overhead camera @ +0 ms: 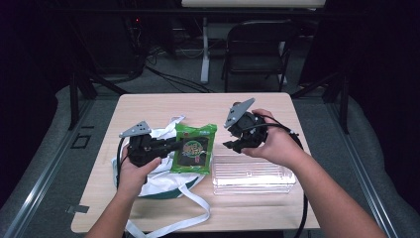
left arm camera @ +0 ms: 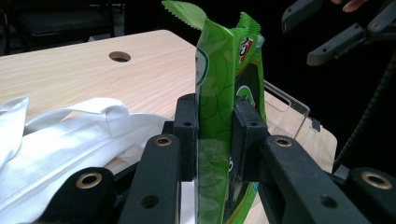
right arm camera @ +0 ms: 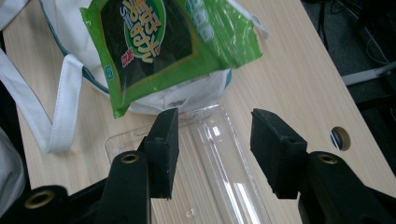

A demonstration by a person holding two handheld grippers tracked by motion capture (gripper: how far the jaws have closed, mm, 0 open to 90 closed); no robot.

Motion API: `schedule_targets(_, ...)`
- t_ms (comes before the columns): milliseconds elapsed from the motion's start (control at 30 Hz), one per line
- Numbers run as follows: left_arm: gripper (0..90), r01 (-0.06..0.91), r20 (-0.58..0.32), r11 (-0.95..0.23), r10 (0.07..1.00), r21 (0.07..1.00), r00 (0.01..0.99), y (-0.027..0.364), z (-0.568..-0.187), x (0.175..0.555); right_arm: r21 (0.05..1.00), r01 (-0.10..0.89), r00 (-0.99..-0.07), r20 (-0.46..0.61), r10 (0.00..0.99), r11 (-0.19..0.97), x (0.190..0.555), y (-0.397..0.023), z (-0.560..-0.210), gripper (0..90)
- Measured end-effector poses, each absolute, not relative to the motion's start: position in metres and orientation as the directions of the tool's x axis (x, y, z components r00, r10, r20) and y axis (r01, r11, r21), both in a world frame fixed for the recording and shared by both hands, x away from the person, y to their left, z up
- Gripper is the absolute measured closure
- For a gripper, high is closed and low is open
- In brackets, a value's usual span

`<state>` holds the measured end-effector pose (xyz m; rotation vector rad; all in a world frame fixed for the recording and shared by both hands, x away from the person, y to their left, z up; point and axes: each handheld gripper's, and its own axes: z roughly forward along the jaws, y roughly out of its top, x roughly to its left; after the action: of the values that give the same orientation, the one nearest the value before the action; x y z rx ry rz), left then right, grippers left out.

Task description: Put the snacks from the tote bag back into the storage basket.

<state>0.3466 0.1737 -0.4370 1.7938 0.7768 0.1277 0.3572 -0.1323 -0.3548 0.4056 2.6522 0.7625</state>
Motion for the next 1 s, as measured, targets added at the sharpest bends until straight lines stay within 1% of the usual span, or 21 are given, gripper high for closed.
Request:
schedule_targets(167, 74.7, 0.439, -0.287, -0.158, 0.558, 0.884, 0.779, 0.172, -0.437, 0.346, 0.573, 0.159, -0.901, -0.25, 0.356, 0.804, 0.361, -0.127, -0.346, 50.7)
schedule_targets(433, 74.7, 0.44, -0.291, -0.159, 0.55, 0.884, 0.783, 0.169, -0.438, 0.345, 0.555, 0.132, -0.916, -0.249, 0.315, 0.822, 0.368, -0.115, -0.337, 48.5)
schedule_targets(700, 74.7, 0.43, -0.281, -0.169, 0.541, 0.887, 0.792, 0.166, -0.437, 0.344, 0.522, 0.106, -0.931, -0.246, 0.269, 0.846, 0.371, -0.097, -0.335, 47.6)
schedule_targets(1000, 74.7, 0.417, -0.273, -0.17, 0.533, 0.893, 0.801, 0.164, -0.435, 0.342, 0.516, 0.081, -0.937, -0.253, 0.242, 0.853, 0.373, -0.08, -0.336, 46.3)
